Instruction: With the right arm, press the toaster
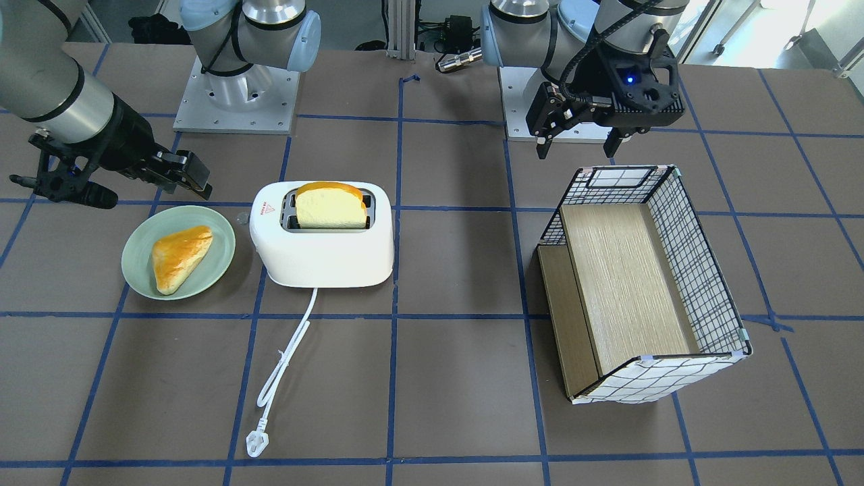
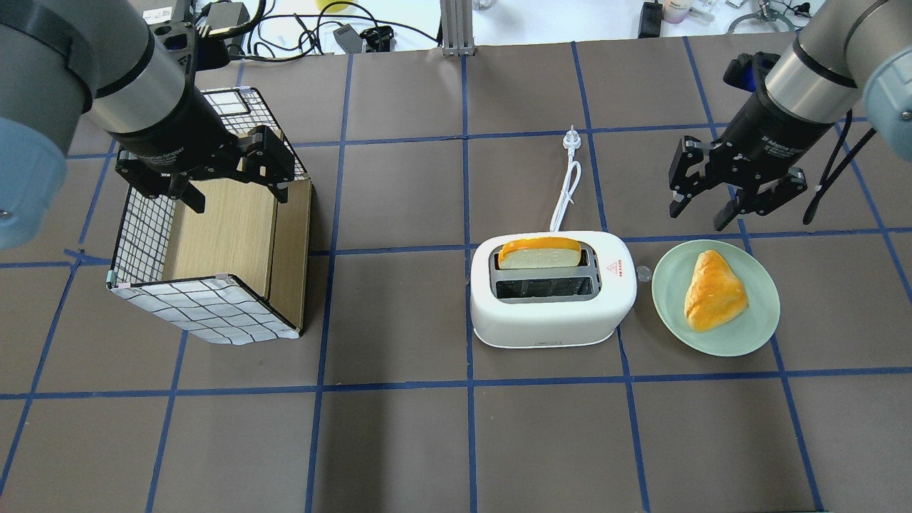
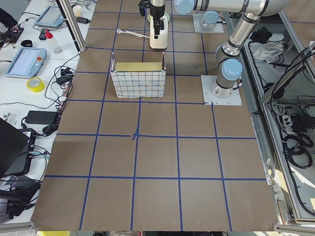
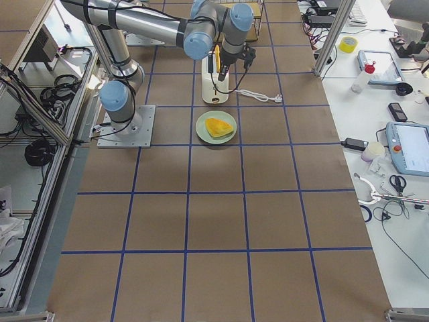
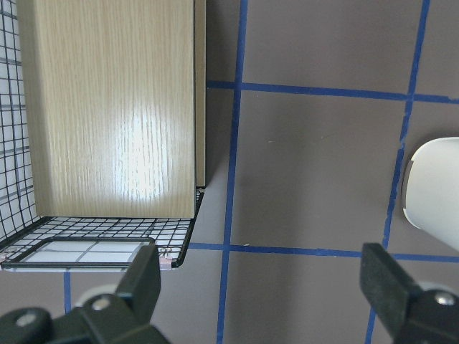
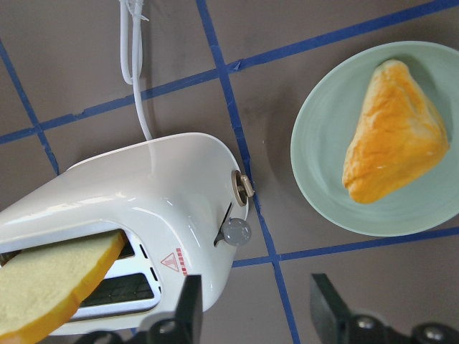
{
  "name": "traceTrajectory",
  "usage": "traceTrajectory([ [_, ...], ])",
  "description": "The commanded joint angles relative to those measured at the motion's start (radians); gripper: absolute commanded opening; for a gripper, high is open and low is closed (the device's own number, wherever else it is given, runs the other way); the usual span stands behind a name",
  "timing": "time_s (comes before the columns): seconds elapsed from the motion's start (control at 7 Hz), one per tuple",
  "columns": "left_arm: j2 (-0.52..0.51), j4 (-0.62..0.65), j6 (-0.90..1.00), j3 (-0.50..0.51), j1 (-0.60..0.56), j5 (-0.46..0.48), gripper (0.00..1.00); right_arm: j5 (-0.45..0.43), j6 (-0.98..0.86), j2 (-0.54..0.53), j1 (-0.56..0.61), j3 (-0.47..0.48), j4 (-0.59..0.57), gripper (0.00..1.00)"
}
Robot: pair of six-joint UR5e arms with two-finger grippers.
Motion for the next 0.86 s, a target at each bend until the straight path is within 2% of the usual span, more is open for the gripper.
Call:
traceTrajectory([
  [0.0, 0.0, 0.0, 0.0, -0.001, 0.0, -0.001, 1.0, -0.113, 0.002, -0.034, 0.007, -0.028, -0.006, 1.0],
  [0.29, 0.0, 0.0, 0.0, -0.001, 0.0, 0.001, 1.0, -0.142, 0.026, -0.055, 0.024, -0.063, -0.012, 1.0],
  [0.71, 0.0, 0.0, 0.0, -0.001, 0.0, -0.001, 1.0, -0.173, 0.216, -0.043, 0.203, -0.089, -0.057, 1.0],
])
